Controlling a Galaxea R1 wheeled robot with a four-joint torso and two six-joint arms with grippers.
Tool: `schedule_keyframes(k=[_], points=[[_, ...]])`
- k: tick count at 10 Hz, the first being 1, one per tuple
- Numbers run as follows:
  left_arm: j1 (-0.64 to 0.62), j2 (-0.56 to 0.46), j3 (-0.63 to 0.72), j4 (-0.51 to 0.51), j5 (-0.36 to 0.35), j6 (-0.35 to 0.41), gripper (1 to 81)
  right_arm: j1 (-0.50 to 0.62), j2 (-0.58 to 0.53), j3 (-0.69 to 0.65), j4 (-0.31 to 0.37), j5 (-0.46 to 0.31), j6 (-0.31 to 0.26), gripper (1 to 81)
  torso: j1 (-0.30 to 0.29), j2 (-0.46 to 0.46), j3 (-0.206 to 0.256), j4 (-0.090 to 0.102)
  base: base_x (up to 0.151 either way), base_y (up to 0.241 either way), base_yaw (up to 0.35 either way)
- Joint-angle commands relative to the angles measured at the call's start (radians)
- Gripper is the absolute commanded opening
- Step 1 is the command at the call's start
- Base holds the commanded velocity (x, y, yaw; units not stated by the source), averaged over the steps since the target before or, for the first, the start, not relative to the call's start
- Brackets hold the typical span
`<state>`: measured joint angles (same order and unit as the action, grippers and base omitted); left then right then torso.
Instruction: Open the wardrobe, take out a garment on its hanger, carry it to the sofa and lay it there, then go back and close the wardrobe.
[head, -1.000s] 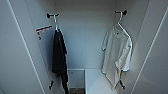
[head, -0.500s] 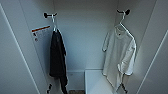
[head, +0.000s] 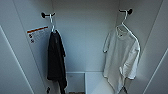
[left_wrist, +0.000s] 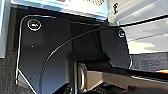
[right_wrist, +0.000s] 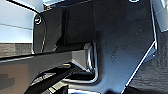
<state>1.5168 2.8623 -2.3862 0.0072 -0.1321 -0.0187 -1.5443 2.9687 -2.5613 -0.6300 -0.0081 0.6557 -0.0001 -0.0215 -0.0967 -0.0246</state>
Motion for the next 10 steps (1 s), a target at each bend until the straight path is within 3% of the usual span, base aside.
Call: schedule_keyframes(k=[1,3,10], points=[[-0.033,-0.003,0.010,0.013,0.049,0.010,81.1,0.033,0.006,0.006,-0.014,-0.047,-0.001,81.1,0.000,0.000,0.000,0.000,0.076,0.000,0.000],[-0.033,-0.003,0.010,0.013,0.049,0.010,81.1,0.035,0.006,0.006,-0.014,-0.049,-0.001,81.1,0.000,0.000,0.000,0.000,0.076,0.000,0.000],[-0.033,0.000,0.010,0.025,0.049,0.009,81.1,0.032,0.006,0.009,-0.014,-0.049,-0.001,81.1,0.000,0.000,0.000,0.000,0.011,0.000,0.000]])
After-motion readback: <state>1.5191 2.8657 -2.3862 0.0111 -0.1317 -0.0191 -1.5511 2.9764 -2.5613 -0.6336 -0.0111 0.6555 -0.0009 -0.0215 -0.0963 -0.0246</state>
